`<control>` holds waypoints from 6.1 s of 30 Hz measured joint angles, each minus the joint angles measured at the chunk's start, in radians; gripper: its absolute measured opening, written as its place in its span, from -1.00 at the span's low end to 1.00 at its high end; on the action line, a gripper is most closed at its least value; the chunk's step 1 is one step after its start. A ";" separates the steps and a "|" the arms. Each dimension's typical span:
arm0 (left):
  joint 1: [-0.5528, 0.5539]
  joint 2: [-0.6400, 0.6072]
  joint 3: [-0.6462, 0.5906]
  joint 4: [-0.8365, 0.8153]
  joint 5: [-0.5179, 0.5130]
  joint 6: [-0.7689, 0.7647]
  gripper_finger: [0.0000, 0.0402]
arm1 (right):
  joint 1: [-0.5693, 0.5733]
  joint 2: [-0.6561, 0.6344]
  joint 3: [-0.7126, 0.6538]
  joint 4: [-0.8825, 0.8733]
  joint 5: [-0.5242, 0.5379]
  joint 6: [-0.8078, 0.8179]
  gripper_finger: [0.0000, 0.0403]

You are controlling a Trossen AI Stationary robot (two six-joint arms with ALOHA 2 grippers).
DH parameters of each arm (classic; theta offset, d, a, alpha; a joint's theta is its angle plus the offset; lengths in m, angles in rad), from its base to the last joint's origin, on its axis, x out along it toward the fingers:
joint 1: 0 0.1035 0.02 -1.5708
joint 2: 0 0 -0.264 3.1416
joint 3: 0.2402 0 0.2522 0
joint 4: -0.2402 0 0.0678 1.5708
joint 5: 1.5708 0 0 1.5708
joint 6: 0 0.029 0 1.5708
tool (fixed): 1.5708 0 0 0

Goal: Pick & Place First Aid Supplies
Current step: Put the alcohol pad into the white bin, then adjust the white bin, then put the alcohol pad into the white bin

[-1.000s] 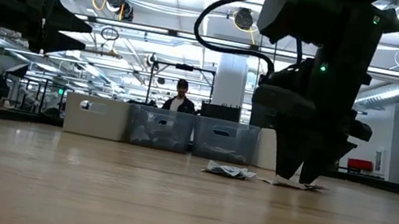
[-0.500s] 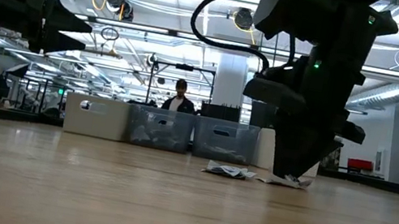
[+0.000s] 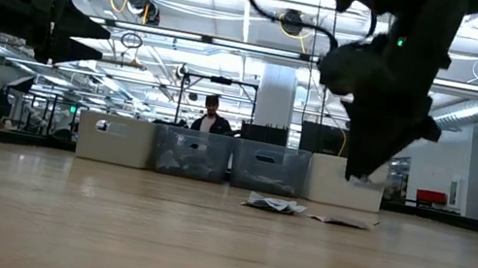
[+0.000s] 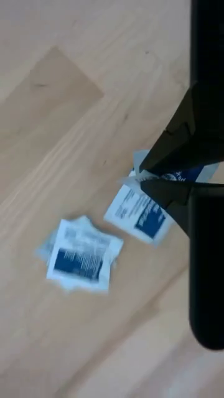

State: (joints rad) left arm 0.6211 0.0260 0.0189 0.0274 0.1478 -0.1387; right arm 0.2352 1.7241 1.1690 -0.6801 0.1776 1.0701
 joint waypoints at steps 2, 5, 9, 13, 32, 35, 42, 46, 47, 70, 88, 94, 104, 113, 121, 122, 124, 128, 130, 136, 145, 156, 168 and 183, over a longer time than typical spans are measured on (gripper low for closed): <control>0.000 0.000 0.000 0.000 0.000 0.000 0.95 | -0.005 -0.026 0.000 -0.005 0.000 -0.029 -0.91; 0.000 0.000 0.000 0.000 0.000 0.000 0.95 | -0.010 -0.070 0.000 -0.030 -0.010 -0.064 -0.91; 0.000 0.000 0.000 0.000 0.000 0.000 0.95 | -0.020 -0.120 0.001 -0.054 -0.025 -0.129 -0.91; 0.000 0.000 0.000 0.000 0.000 0.000 0.95 | -0.024 -0.148 0.000 -0.081 -0.026 -0.182 -0.91; 0.000 0.000 0.000 0.000 0.000 0.000 0.95 | -0.459 -0.167 0.001 -0.099 0.005 -0.546 -0.91; 0.000 0.000 0.000 0.000 0.000 0.000 0.95 | -0.557 -0.167 0.001 -0.099 0.005 -0.591 -0.91; 0.000 0.000 0.000 0.000 0.000 0.000 0.95 | -0.741 -0.166 0.047 -0.097 0.005 -0.672 -0.91; 0.000 0.000 0.000 0.000 0.000 0.000 0.95 | -0.816 -0.167 0.070 -0.064 0.005 -0.715 -0.91; 0.000 0.000 0.000 0.000 0.000 0.000 0.95 | -0.833 -0.167 0.073 -0.058 0.005 -0.720 -0.91; 0.000 0.000 0.000 0.000 0.000 0.000 0.95 | -0.897 -0.020 0.041 0.067 -0.076 -0.785 -0.50; 0.000 0.000 0.000 0.000 0.000 0.000 0.95 | -0.809 -0.052 0.063 0.002 -0.078 -0.775 0.05; 0.000 0.000 0.000 0.000 0.000 0.000 0.95 | -0.644 -0.084 0.066 -0.108 -0.077 -0.707 0.04; 0.000 0.000 0.000 0.000 0.000 0.000 0.95 | -0.392 -0.086 0.066 -0.161 -0.057 -0.582 0.04; 0.000 0.000 0.000 0.000 0.000 0.000 0.95 | -0.351 -0.104 0.066 -0.156 0.110 -0.575 0.04; 0.000 0.000 0.000 0.000 0.000 0.000 0.95 | -0.244 -0.119 0.101 -0.217 -0.046 -0.412 0.04; 0.000 0.000 0.000 0.000 0.000 0.000 0.95 | -0.223 -0.123 0.100 -0.219 -0.063 -0.403 0.04; 0.000 0.000 0.000 0.000 0.000 0.000 0.95 | -0.187 -0.131 0.101 -0.215 -0.113 -0.391 0.04; 0.000 0.000 0.000 0.000 0.000 0.000 0.95 | -0.119 -0.126 0.101 -0.219 -0.179 -0.397 0.03; 0.000 0.000 0.000 0.000 0.000 0.000 0.95 | -0.095 -0.129 0.094 -0.216 -0.180 -0.394 -0.03; 0.000 0.000 0.000 0.000 0.000 0.000 0.95 | -0.091 -0.127 -0.012 -0.209 -0.182 -0.425 -0.32; 0.000 0.000 0.000 0.000 0.000 0.000 0.95 | -0.211 -0.129 -0.135 -0.207 -0.122 -0.640 -0.58; 0.000 0.000 0.000 0.000 0.000 0.000 0.95 | -0.426 -0.129 -0.142 -0.164 0.032 -0.909 -0.67; 0.000 0.000 0.000 0.000 0.000 0.000 0.95 | -0.536 -0.129 -0.142 -0.031 0.055 -0.915 -0.73; 0.000 0.000 0.000 0.000 0.000 0.000 0.95 | -0.301 -0.129 0.033 -0.173 -0.052 -0.491 -0.41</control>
State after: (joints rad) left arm 0.6212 0.0261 0.0189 0.0273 0.1482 -0.1387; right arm -0.0653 1.5955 1.2019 -0.8530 0.1257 0.5788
